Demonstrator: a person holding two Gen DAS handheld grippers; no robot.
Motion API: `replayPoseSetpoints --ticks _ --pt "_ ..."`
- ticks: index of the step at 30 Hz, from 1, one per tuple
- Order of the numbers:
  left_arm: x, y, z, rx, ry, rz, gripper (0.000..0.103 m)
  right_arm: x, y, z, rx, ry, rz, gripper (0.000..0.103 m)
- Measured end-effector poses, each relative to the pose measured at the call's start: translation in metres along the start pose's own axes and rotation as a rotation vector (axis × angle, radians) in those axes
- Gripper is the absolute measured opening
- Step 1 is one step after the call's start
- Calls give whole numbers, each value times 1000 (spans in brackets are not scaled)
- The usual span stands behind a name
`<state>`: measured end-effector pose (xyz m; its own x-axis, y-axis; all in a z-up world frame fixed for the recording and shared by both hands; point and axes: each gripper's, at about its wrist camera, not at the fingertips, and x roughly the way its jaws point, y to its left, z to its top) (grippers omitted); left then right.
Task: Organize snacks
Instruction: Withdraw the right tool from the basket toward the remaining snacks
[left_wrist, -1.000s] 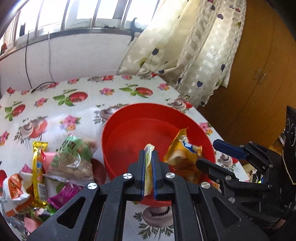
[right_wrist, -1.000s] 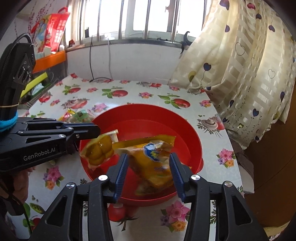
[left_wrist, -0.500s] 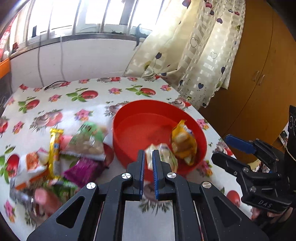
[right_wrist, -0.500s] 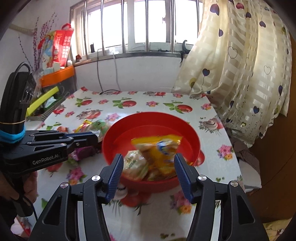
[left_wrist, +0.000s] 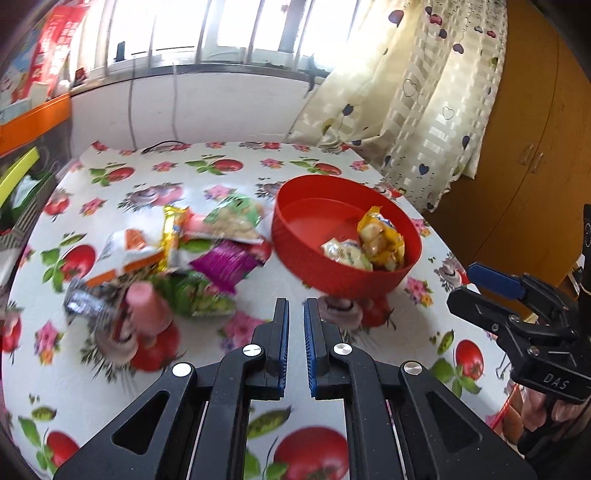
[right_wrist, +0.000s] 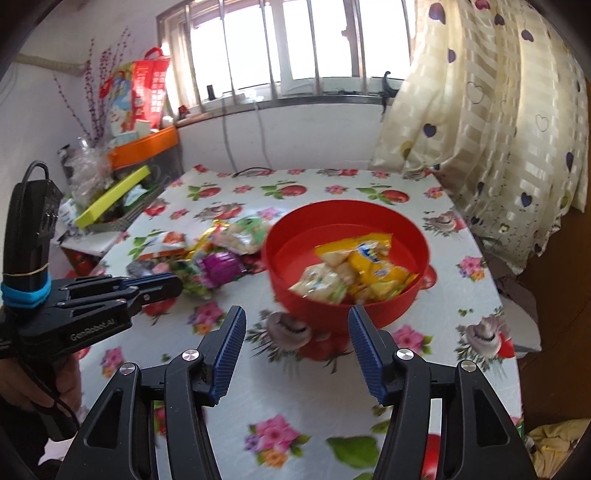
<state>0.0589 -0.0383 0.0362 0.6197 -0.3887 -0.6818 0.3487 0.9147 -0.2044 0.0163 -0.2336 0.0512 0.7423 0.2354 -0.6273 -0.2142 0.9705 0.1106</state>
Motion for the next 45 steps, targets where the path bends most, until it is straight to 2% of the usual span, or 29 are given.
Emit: replayPoseSetpoints --ticks 12,23,40,42,45 --pt "-33 13 -18 -39 -16 117 8 -22 38 -7 -61 -9 102 56" --pt "-33 24 -12 -40 -19 189 8 -7 42 3 -75 4 148 56" --pt "-10 68 -8 -80 27 201 8 33 58 23 -114 43 171 58" --pt "-8 75 -8 -84 39 190 10 40 62 25 -114 54 178 58" --pt "-6 86 -8 -100 43 175 19 48 69 27 -124 64 187 59"
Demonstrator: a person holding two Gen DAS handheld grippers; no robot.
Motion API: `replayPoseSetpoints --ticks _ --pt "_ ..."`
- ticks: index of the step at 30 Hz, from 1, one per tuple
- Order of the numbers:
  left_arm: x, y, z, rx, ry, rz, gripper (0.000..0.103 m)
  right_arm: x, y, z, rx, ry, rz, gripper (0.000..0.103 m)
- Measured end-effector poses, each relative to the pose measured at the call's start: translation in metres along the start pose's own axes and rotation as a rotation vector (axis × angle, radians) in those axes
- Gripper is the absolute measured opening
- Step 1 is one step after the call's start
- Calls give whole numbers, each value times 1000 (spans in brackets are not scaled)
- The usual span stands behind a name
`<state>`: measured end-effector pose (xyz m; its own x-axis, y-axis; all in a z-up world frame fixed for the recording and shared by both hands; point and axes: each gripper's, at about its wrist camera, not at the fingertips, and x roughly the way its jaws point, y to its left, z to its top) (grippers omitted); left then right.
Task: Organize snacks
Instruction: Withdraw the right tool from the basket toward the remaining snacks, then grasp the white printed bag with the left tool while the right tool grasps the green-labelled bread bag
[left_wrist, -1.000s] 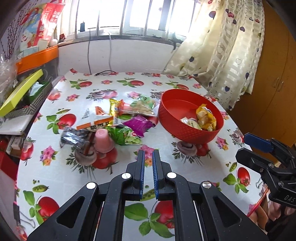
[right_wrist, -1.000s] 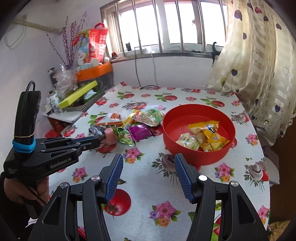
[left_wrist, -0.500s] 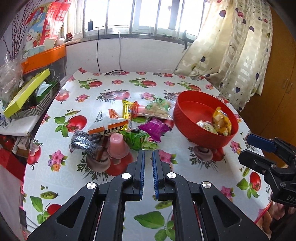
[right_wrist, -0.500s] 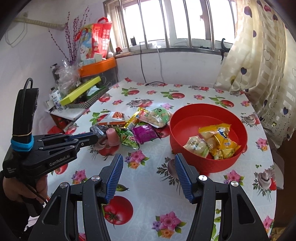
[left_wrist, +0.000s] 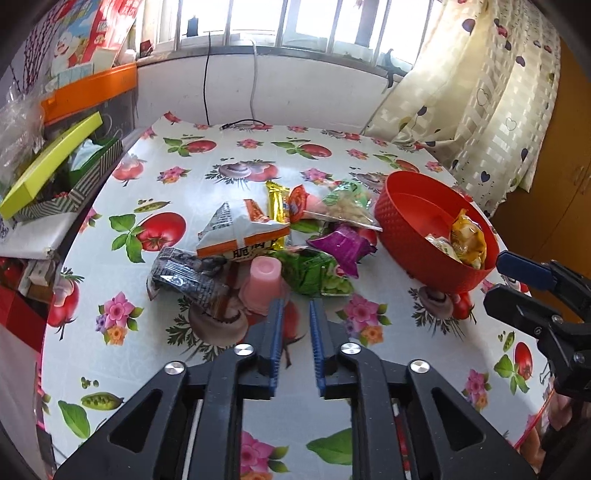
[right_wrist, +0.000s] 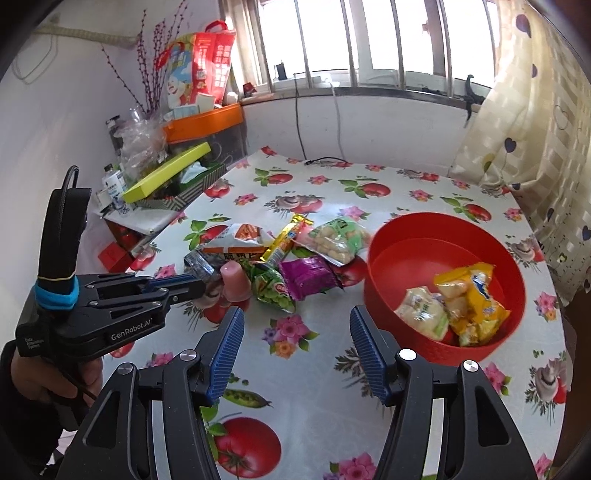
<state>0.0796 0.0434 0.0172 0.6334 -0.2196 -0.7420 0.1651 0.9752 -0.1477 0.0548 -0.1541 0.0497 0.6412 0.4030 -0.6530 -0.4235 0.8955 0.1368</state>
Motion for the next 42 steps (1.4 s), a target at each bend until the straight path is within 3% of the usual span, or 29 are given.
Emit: replayPoseSetpoints --ticks 4,13,25,29,34,38,42 --pt "4 13 3 -22 -8 -6 36 14 4 5 -11 21 6 59" --pt "10 39 11 -56 -28 -17 57 46 13 12 -43 66 35 60" --pt "18 61 28 -62 -49 -14 61 107 19 15 -49 167 86 60" --pt "23 77 30 -93 -48 -5 61 114 20 17 -50 165 88 60" --pt "31 76 45 -96 -51 -46 62 116 20 23 -50 148 82 60" --pt "54 72 63 -115 -16 -78 65 112 19 27 -47 135 68 60" --pt "77 71 76 -150 15 -63 65 107 13 34 -34 117 42 60"
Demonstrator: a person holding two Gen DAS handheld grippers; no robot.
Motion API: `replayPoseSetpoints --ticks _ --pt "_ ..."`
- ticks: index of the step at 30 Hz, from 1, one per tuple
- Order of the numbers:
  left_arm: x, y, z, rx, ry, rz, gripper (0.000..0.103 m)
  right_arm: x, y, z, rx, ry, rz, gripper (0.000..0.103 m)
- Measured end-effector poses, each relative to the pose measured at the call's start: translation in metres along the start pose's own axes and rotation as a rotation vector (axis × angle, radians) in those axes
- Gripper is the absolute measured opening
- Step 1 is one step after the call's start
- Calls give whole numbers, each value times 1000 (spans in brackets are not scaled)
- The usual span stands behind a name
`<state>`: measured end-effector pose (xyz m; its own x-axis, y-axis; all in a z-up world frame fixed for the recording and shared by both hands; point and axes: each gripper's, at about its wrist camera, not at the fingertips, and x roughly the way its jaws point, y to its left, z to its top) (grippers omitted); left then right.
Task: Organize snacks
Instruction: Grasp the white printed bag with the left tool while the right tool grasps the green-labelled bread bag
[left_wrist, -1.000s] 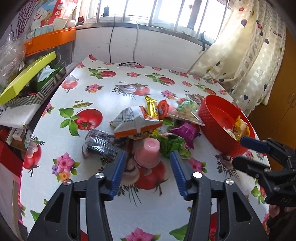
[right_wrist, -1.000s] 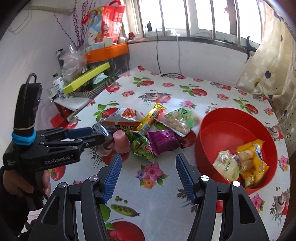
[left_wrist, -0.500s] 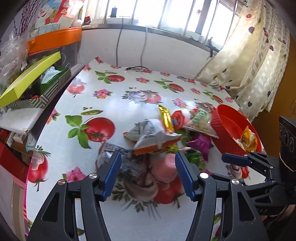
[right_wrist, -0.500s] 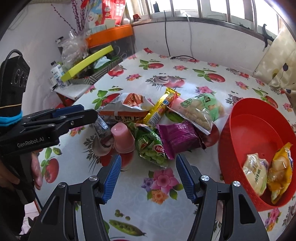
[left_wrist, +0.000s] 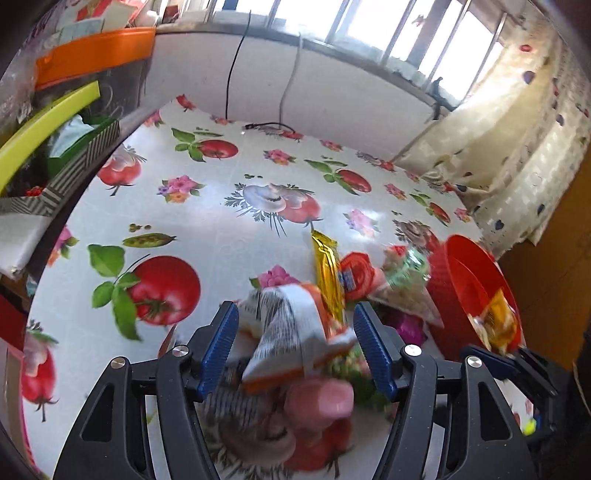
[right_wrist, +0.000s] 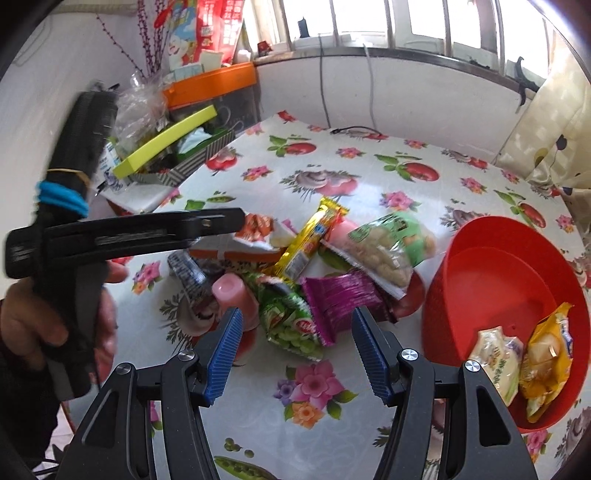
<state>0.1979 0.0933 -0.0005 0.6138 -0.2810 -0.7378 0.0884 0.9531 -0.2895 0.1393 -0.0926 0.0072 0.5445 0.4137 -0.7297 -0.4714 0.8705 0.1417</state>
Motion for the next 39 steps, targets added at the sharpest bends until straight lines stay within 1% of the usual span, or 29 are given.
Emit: replayPoseSetpoints --ticks 4,8,11,13,17,18,20,23,25,27,28,31,33,35,37,39 --pt "25 4 8 -25 50 65 65 -5 -8 9 11 -19 -33 60" --pt "37 8 1 -41 106 55 65 -7 -16 23 -1 -28 -66 60" --pt "39 10 -10 -26 129 49 65 -2 -24 39 -42 -2 -73 60" --pt "36 8 -14 -2 126 64 64 1 -28 50 -98 13 -108 60" --pt "30 7 -20 31 121 55 59 23 -37 65 -220 121 -106 64" --pt "29 7 -22 34 117 56 58 28 -40 67 -223 146 -100 65" --pt "27 7 -23 44 107 53 58 37 -49 73 -179 176 -82 65" --pt "26 7 -25 48 100 50 58 44 -60 88 -77 169 -61 65" --pt "25 9 -26 47 99 42 58 51 -64 100 -28 170 -68 65" --pt "24 10 -26 43 100 33 58 63 -67 109 -4 202 -96 65" --pt "23 11 -26 42 100 29 58 71 -69 112 7 232 -116 65" --pt "21 12 -29 42 100 26 58 91 -76 116 17 296 -151 55" --pt "19 13 -30 42 101 27 58 104 -80 115 14 334 -176 38" --pt "18 13 -31 49 101 29 58 113 -80 110 10 366 -149 34" --pt "16 14 -33 48 100 31 58 116 -72 105 -18 376 -141 31" --pt "13 15 -35 43 99 33 58 114 -62 99 -33 386 -98 29"
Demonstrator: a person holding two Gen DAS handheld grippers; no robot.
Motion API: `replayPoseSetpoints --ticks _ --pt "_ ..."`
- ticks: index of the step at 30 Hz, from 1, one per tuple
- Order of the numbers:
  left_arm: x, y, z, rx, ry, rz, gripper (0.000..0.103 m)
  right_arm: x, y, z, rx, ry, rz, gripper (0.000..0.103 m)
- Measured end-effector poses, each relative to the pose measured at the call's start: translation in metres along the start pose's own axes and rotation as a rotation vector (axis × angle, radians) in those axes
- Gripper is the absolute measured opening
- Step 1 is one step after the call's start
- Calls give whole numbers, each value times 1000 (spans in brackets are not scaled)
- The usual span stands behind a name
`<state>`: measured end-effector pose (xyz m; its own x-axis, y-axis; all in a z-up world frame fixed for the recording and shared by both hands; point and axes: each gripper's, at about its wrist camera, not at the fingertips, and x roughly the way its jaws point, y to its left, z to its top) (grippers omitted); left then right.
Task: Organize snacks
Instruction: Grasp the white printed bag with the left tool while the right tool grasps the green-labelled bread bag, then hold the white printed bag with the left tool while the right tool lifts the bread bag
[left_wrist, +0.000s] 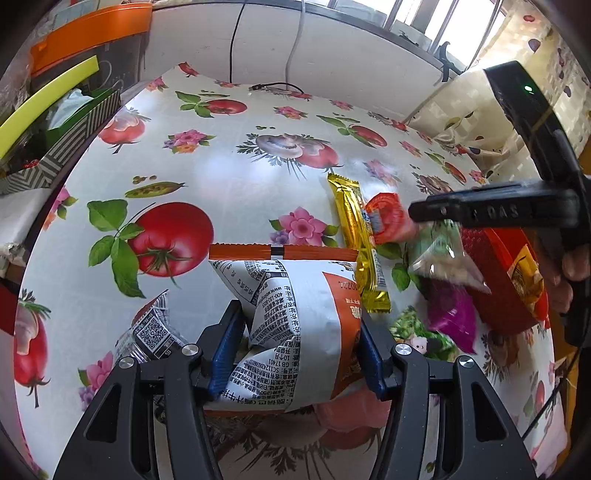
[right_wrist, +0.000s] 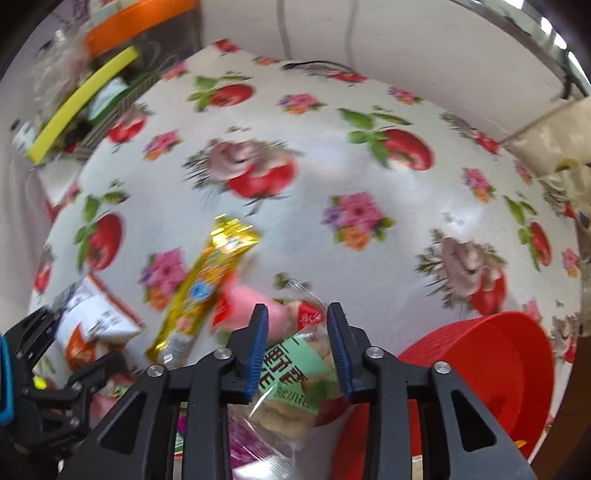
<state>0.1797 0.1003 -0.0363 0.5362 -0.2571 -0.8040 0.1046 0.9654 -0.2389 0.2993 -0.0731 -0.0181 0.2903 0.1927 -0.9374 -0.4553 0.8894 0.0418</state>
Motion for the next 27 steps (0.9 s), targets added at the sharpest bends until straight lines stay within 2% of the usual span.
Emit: replayPoseSetpoints --ticks 2,6,9,10,12,15,19,22,25,27 --pt "-3 0 -4 -5 0 -2 58 -2 12 -7 -32 4 33 29" --pt "-8 0 -11 -8 1 -2 58 -12 44 -31 -123 3 178 29" --pt "-12 0 -17 -8 1 2 58 -34 58 -48 -133 -57 186 37" --pt "-13 -1 -18 -11 1 3 58 -45 58 -54 -104 -96 183 41" --pt "-14 -2 -20 -11 -1 9 58 -62 53 -69 -19 -158 186 55" --pt "-16 -3 -24 -9 -9 19 57 -68 43 -89 111 -180 181 60" --pt "-18 -5 -28 -3 -18 28 57 -48 42 -103 264 -126 266 62" --pt "-20 -5 -31 -6 -24 29 57 -41 48 -101 294 -121 262 63" --pt "-22 -5 -34 -5 -27 31 57 -33 54 -92 282 -126 176 65" --pt "-23 -4 -36 -2 -25 34 57 -27 55 -89 280 -119 155 66"
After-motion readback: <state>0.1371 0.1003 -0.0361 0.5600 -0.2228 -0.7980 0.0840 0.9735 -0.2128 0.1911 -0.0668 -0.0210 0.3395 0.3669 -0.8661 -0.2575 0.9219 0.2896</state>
